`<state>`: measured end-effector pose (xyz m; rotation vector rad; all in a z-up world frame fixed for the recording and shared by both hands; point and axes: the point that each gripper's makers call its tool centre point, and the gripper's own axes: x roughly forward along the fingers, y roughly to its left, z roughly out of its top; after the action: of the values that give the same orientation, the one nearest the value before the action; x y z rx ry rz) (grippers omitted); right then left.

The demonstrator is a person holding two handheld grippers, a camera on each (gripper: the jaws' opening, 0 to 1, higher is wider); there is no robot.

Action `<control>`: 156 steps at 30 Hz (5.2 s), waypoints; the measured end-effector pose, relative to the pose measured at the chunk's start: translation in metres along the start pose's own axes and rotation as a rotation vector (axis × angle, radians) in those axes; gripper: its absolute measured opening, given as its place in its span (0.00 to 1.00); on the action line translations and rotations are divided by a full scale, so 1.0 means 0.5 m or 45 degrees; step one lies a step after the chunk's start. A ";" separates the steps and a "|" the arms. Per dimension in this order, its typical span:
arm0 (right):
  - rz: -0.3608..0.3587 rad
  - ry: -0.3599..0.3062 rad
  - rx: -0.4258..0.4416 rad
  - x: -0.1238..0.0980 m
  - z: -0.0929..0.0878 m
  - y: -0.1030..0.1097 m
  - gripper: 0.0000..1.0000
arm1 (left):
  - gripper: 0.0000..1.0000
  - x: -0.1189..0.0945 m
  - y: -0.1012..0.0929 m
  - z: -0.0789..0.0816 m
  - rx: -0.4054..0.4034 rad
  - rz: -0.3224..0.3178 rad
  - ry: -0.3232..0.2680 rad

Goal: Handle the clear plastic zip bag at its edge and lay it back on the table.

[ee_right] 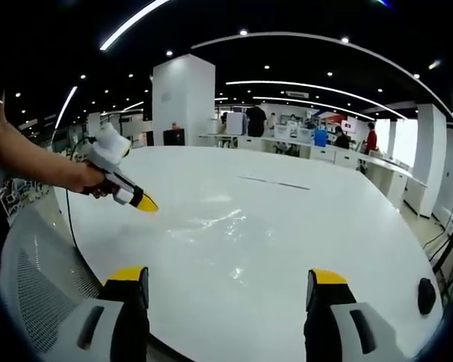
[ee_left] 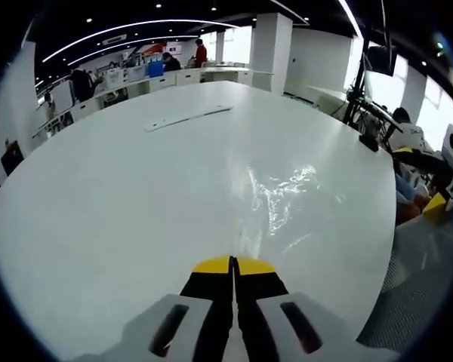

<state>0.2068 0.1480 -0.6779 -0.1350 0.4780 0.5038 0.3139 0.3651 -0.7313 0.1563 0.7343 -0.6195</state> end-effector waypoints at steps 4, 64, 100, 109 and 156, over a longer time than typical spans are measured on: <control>-0.004 0.000 0.005 -0.001 0.012 -0.001 0.83 | 0.00 -0.006 -0.005 -0.001 0.008 -0.007 -0.010; 0.208 -0.020 0.288 0.115 0.115 0.126 0.47 | 0.00 -0.097 -0.150 0.023 0.041 -0.109 -0.056; 0.268 -0.011 0.372 0.136 0.136 0.164 0.39 | 0.00 -0.123 -0.219 0.064 0.062 -0.204 -0.120; 0.273 -0.015 0.385 0.137 0.140 0.162 0.33 | 0.00 -0.127 -0.234 0.073 0.073 -0.224 -0.135; 0.240 0.006 0.359 0.138 0.130 0.156 0.00 | 0.00 -0.121 -0.308 0.067 0.072 -0.303 -0.131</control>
<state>0.2477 0.2613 -0.6537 0.1811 0.5643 0.6145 0.2092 0.2571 -0.6538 0.0885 0.6409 -0.8693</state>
